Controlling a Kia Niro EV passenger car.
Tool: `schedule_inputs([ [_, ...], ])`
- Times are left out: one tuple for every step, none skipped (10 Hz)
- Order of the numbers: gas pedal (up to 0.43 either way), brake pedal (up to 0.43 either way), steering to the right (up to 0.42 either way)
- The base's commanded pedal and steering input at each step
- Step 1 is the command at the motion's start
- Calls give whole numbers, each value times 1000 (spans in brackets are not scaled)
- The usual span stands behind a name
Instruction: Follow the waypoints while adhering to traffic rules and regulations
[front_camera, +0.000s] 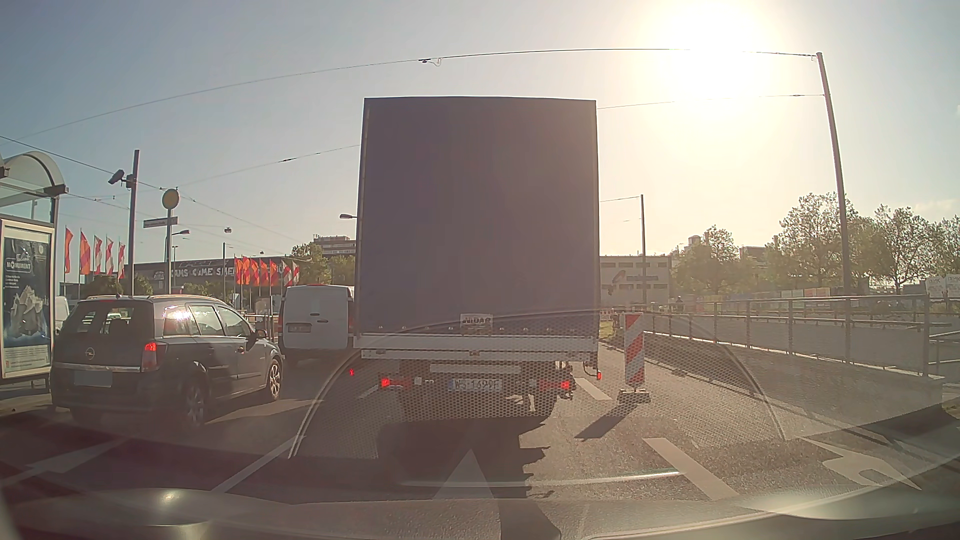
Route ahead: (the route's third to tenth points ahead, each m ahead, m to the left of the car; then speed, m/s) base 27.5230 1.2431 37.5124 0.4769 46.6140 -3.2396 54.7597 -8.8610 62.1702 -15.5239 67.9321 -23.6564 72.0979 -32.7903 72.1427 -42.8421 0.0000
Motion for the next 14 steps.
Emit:
schedule_inputs([
  [0, 0, 3],
  [0, 0, 2],
  [0, 0, 3],
  [0, 0, 3],
  [0, 0, 3],
  [0, 0, 3],
  [0, 0, 2],
  [0, 0, 3],
  [0, 0, 2],
  [0, 0, 2],
  [0, 0, 2],
  [0, 0, 2],
  [0, 0, 2],
  [0, 0, 2],
])
